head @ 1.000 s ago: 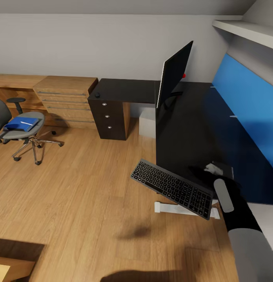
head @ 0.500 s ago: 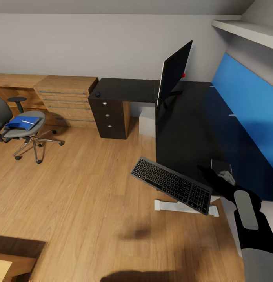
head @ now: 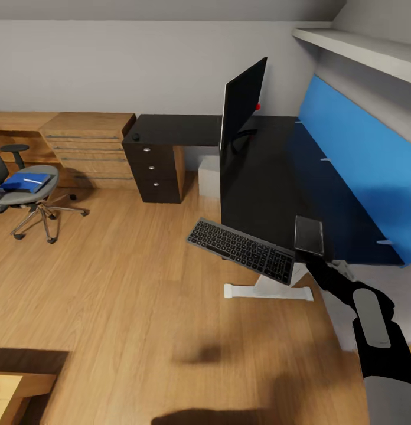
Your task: In the bedroom, organize the workspace by keeping the computer under the desk, ensuring the monitor is on the desk, placing the keyboard on the desk next to the monitor, placing the mouse on the desk next to the keyboard, moving the folder from the swivel chair onto the desk next to the mouse, stacking the notebook on top of the folder with the pen on top of the notebook, and positioning the swivel chair next to the desk.
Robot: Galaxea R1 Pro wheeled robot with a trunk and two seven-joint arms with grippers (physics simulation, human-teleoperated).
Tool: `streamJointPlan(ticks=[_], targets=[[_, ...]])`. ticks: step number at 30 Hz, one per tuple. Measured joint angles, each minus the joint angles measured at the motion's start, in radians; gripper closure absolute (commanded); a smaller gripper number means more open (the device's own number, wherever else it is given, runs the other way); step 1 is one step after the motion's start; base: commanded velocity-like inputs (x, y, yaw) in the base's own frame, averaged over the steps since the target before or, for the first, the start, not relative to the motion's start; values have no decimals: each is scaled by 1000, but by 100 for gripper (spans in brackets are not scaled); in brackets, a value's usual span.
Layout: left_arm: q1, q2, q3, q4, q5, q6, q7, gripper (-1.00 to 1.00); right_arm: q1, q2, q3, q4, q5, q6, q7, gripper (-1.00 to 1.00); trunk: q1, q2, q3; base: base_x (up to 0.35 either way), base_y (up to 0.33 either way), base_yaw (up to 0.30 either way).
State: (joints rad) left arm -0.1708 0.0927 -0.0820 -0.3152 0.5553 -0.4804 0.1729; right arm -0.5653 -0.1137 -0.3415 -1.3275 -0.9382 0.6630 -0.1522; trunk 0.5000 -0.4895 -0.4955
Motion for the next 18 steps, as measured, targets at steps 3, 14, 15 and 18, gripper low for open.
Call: streamJointPlan(ticks=[3,14,15,18], targets=[[0,-1,0,0,-1,0,0,-100,0,0,0,0,-1,0,0,-100,0,0,0,-234,0,-216],[1,-3,3,-36,0,-1,7,-100,0,-2,-1,-2,-2,3,1,-100,26,-49,-22,-30,0,-30],[0,-3,5,-37,4,0,8,-100,0,-3,-2,-1,-3,3,3,-100,30,-56,-25,0,0,0],[0,-3,6,-37,5,0,8,-100,0,-3,-5,-2,-7,4,3,-100,42,-77,-35,0,0,0]])
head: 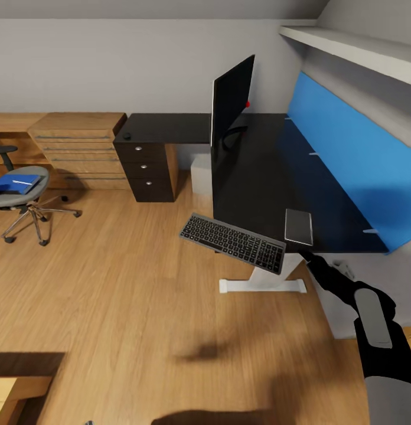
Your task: In the bedroom, organize the workspace by keeping the computer under the desk, ensuring the monitor is on the desk, placing the keyboard on the desk next to the monitor, placing the mouse on the desk next to the keyboard, moving the folder from the swivel chair onto the desk next to the mouse, stacking the notebook on top of the folder with the pen on top of the notebook, and positioning the swivel chair next to the desk.
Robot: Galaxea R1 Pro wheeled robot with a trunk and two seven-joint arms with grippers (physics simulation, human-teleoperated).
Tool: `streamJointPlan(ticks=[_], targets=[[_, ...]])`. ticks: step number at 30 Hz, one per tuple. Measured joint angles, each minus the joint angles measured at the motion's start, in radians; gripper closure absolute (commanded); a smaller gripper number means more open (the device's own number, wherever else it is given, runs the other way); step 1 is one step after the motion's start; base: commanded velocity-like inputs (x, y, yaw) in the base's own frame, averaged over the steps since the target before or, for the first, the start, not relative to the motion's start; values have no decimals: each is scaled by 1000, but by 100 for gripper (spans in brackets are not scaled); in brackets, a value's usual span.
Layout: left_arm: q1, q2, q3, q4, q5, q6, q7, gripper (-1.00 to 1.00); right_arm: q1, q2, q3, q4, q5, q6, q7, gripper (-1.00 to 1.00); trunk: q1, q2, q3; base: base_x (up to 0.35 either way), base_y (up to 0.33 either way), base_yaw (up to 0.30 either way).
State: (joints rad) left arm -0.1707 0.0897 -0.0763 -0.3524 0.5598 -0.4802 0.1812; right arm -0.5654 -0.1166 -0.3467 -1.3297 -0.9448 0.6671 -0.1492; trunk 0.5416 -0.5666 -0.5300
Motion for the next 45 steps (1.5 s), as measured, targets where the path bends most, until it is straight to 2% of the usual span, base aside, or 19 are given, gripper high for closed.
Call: streamJointPlan(ticks=[3,15,26,45], targets=[[0,0,0,0,-1,-1,1,-100,2,0,-8,-3,-15,1,-1,-100,11,-21,-5,0,0,0],[1,0,-2,0,-6,-1,-1,-100,11,0,-10,-14,-18,2,-1,-100,12,-21,13,0,0,0],[0,0,-3,3,-6,-1,-2,-100,82,4,-10,-147,-19,2,-1,-100,12,-21,30,0,0,0],[0,0,-4,9,-1,5,-1,-100,95,4,-12,-159,-28,2,-1,-100,12,-21,61,0,0,0]])
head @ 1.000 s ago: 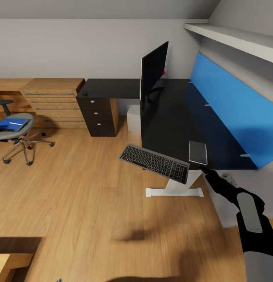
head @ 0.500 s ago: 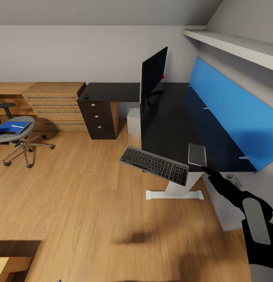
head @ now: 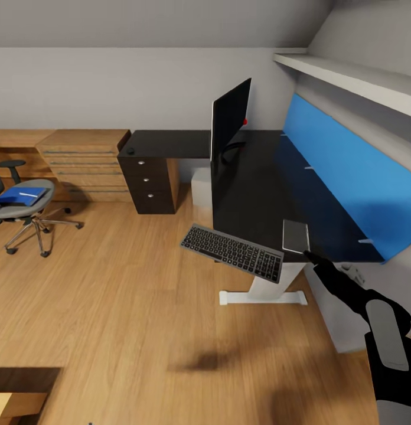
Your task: In the bedroom, organize the workspace by keeping the computer under the desk, ensuring the monitor is on the desk, placing the keyboard on the desk next to the monitor, placing the mouse on the desk next to the keyboard, moving the folder from the swivel chair onto the desk next to the mouse, stacking the notebook on top of the folder with the pen on top of the notebook, and positioning the swivel chair next to the desk.
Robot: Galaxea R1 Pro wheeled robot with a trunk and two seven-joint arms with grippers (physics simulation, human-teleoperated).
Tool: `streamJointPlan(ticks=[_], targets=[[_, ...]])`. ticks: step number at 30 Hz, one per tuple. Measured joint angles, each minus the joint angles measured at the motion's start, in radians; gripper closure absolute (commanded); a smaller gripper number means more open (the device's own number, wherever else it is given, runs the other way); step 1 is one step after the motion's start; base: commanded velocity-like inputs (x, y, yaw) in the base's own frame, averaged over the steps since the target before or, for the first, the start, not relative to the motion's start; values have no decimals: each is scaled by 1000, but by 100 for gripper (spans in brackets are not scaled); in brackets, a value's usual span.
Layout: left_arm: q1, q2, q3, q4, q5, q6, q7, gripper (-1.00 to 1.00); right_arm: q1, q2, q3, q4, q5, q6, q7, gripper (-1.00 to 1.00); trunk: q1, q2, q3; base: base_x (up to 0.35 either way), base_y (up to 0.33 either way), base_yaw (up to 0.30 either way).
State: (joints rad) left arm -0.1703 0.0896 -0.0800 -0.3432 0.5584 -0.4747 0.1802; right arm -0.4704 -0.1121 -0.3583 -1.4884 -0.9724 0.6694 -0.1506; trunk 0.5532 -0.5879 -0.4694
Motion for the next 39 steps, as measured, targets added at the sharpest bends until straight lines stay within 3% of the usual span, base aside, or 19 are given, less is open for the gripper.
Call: streamJointPlan(ticks=[11,16,17,18,22,23,25,26,28,29,31,34,36,39], targets=[[0,3,-1,-10,-3,6,-4,-100,0,-4,-1,4,-32,0,-2,-100,0,0,17,0,0,0],[0,9,-1,-121,-9,79,-5,-100,0,-4,-1,5,-35,0,-3,-100,0,0,25,0,0,0],[0,10,-1,-154,-9,112,-5,-100,0,-4,-1,4,-35,1,-3,-100,0,0,27,0,0,0],[-1,12,-1,-227,-12,197,-5,-100,0,-5,-2,4,-35,1,-3,-100,0,0,29,0,0,0],[0,13,-1,-411,-16,416,-4,-100,0,-5,-13,4,-36,11,-3,-100,0,0,35,0,0,0],[0,14,-4,-497,-14,513,2,-100,0,-5,-23,3,-36,21,-3,-100,0,0,37,0,0,0],[0,14,-4,-590,-14,616,10,-100,0,-4,-32,3,-37,31,-2,-100,0,0,40,0,0,0],[0,15,-4,-671,-14,707,16,-100,0,-3,-38,3,-37,38,-2,-100,0,0,42,0,0,0],[0,15,-3,-756,-10,791,20,-100,0,-3,-42,3,-38,43,-2,-100,0,0,45,0,0,0],[0,15,-3,-835,-4,873,23,-100,0,-3,-45,3,-38,45,-2,-100,0,0,46,0,0,0],[0,14,-2,-934,10,972,25,-100,0,-3,-48,3,-37,48,-1,-100,0,0,49,0,0,0],[0,15,-1,-1010,52,1052,26,-100,0,-2,-49,3,-37,50,-1,-100,0,0,54,0,0,0],[0,15,-1,-1042,111,1087,28,-100,0,-2,-50,5,-37,50,-1,-100,0,0,57,0,0,0],[0,15,-1,-1050,127,1096,29,-100,0,-2,-50,5,-37,50,-1,-100,0,0,62,0,0,0]])
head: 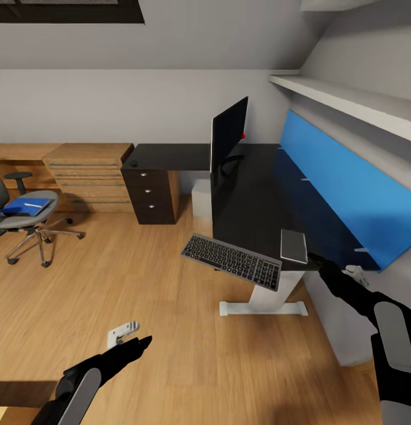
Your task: In the bedroom, organize the workspace by keeping the computer under the desk, ensuring the monitor is on the desk, placing the keyboard on the desk next to the monitor, placing the mouse on the desk next to the keyboard, moving the folder from the swivel chair onto the desk next to the mouse, stacking the notebook on top of the folder with the pen on top of the notebook, and positioning the swivel chair next to the desk.
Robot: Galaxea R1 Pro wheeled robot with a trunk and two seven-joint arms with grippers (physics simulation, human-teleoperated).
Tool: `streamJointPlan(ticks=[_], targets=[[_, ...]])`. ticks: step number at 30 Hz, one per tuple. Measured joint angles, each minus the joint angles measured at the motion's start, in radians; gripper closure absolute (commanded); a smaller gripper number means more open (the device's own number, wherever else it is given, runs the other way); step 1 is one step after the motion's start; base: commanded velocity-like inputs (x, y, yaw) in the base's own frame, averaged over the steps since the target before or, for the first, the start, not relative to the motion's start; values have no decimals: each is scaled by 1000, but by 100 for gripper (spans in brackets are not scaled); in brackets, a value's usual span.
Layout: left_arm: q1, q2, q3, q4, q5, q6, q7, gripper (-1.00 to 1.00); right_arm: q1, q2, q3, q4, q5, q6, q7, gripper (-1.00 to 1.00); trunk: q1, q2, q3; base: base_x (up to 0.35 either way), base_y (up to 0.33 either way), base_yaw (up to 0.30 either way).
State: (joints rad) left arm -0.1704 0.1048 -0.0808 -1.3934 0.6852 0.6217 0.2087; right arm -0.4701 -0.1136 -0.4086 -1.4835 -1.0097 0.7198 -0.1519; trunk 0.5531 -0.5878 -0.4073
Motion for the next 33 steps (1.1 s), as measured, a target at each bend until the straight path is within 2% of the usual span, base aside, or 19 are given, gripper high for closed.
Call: streamJointPlan(ticks=[8,9,10,13,20,23,28,30,33], targets=[[9,11,1,17,17,8,2,-100,0,2,0,2,0,-4,0,-100,27,-49,-9,0,0,0],[11,16,1,31,18,8,2,-100,0,3,0,3,0,-4,0,-100,31,-56,-11,0,0,0],[13,32,1,82,18,7,2,-100,0,6,0,4,0,-5,0,-100,35,-63,-12,0,0,0],[14,42,1,131,18,2,1,-100,0,6,0,4,-1,-3,0,-100,46,-84,-17,0,0,0],[15,47,0,168,15,-27,1,-100,0,7,1,5,-1,-3,0,-100,73,-133,-28,0,0,0],[22,39,-9,181,1,-36,2,-100,0,8,1,4,-1,-4,0,-100,84,-154,-32,0,0,0],[30,22,-39,209,-55,-41,2,-100,0,8,1,5,0,-7,0,-100,104,-189,-40,0,0,0],[32,17,-49,222,-94,-52,2,-100,0,9,2,6,0,-11,0,-100,111,-203,-43,0,0,0],[33,16,-51,226,-103,-83,1,-100,0,9,3,7,0,-13,0,-100,123,-224,-48,0,0,0]])
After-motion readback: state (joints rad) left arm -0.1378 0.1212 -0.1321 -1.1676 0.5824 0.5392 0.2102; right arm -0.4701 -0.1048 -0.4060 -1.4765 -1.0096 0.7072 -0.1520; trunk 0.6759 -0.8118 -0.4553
